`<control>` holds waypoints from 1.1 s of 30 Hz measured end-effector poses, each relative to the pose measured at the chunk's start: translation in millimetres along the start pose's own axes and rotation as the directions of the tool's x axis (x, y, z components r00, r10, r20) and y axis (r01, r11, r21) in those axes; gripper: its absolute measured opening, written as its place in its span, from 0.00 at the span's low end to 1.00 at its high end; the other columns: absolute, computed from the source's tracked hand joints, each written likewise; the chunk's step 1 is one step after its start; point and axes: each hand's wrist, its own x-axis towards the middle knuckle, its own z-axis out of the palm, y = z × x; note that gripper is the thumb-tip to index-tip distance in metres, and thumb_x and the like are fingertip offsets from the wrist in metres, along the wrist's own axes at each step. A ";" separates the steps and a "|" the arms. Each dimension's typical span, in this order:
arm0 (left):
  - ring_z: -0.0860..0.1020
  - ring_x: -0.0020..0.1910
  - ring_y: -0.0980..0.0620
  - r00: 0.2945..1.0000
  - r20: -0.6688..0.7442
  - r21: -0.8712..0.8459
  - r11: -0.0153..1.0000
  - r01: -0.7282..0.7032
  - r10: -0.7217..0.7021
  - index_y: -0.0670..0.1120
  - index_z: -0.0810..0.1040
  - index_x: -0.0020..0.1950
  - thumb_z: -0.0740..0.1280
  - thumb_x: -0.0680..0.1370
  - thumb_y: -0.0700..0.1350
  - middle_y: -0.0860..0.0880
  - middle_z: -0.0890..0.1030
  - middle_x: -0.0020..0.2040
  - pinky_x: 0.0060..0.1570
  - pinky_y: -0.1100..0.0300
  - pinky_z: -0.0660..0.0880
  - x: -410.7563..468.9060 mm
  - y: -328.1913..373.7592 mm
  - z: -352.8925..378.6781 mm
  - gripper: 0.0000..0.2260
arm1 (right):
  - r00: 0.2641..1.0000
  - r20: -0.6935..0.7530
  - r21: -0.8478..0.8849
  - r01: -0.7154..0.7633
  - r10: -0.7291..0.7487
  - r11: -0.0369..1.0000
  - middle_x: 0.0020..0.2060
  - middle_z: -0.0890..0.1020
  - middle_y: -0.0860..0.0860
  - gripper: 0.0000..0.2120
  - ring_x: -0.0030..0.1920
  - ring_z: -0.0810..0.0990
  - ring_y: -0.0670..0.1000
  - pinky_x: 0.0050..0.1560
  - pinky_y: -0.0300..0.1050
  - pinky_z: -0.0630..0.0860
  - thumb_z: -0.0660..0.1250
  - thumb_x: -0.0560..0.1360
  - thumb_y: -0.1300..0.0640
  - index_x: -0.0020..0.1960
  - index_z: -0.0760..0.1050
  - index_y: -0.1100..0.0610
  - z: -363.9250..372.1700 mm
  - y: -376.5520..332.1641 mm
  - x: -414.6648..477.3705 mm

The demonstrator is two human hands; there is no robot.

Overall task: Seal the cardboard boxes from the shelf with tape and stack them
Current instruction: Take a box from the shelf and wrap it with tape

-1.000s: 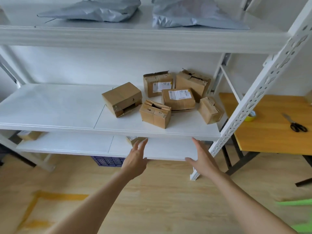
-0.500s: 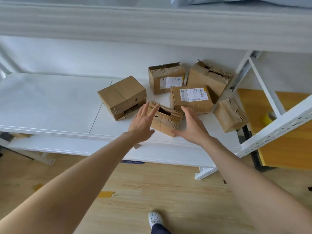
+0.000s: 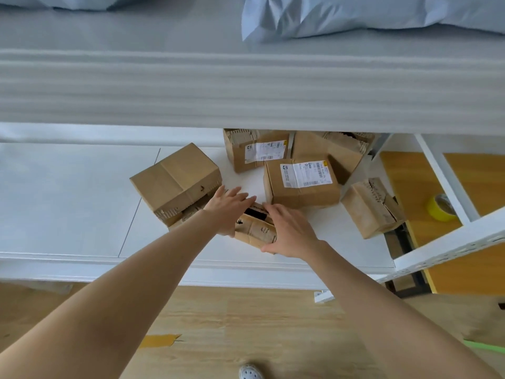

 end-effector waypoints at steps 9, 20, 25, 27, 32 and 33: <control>0.68 0.66 0.50 0.988 -0.147 -0.106 0.993 -0.055 0.039 0.49 0.61 0.73 0.74 0.69 0.55 0.51 0.70 0.66 0.66 0.54 0.65 -23.8 6.0 3.9 0.37 | 0.998 -0.057 0.048 0.013 -0.010 0.999 0.66 0.70 0.53 0.44 0.63 0.71 0.55 0.64 0.49 0.67 0.73 0.69 0.43 0.77 0.55 0.52 1.7 -7.6 -21.5; 0.69 0.61 0.50 0.952 -0.294 -0.126 0.984 -0.128 0.087 0.50 0.65 0.70 0.74 0.67 0.56 0.51 0.72 0.62 0.63 0.54 0.68 -110.3 68.4 -12.4 0.35 | 0.989 -0.146 0.108 -0.011 0.027 0.994 0.66 0.68 0.54 0.43 0.63 0.70 0.54 0.63 0.49 0.68 0.75 0.67 0.50 0.76 0.57 0.54 -8.6 -33.9 -134.2; 0.70 0.59 0.51 0.930 -0.320 -0.145 0.961 -0.236 0.180 0.50 0.65 0.69 0.74 0.67 0.57 0.51 0.72 0.61 0.54 0.56 0.72 -131.2 123.8 -15.8 0.35 | 0.977 -0.164 0.158 -0.109 0.135 0.981 0.65 0.68 0.52 0.43 0.63 0.70 0.53 0.63 0.48 0.68 0.74 0.68 0.50 0.76 0.57 0.53 -1.4 -27.3 -213.6; 0.70 0.59 0.51 0.918 -0.322 -0.139 0.947 -0.290 0.233 0.50 0.65 0.69 0.73 0.67 0.58 0.51 0.72 0.61 0.53 0.56 0.72 -133.2 154.0 -17.6 0.34 | 0.969 -0.152 0.156 -0.169 0.193 0.973 0.66 0.67 0.52 0.43 0.64 0.69 0.53 0.63 0.49 0.68 0.74 0.68 0.50 0.76 0.56 0.52 2.2 -17.3 -247.3; 0.73 0.57 0.50 0.877 -0.320 -0.092 0.909 -0.406 0.359 0.51 0.66 0.69 0.73 0.67 0.59 0.52 0.74 0.60 0.58 0.58 0.69 -119.2 235.8 -30.2 0.34 | 0.931 -0.142 0.173 -0.310 0.335 0.935 0.67 0.66 0.51 0.44 0.65 0.69 0.53 0.63 0.50 0.70 0.76 0.68 0.50 0.76 0.55 0.51 6.1 23.3 -322.0; 0.73 0.56 0.50 0.868 -0.320 -0.087 0.900 -0.426 0.380 0.51 0.66 0.69 0.73 0.66 0.60 0.52 0.74 0.59 0.58 0.59 0.69 -113.1 252.3 -35.1 0.35 | 0.923 -0.140 0.176 -0.333 0.358 0.926 0.67 0.66 0.51 0.44 0.65 0.69 0.53 0.62 0.50 0.71 0.76 0.67 0.50 0.76 0.55 0.51 6.1 35.1 -335.3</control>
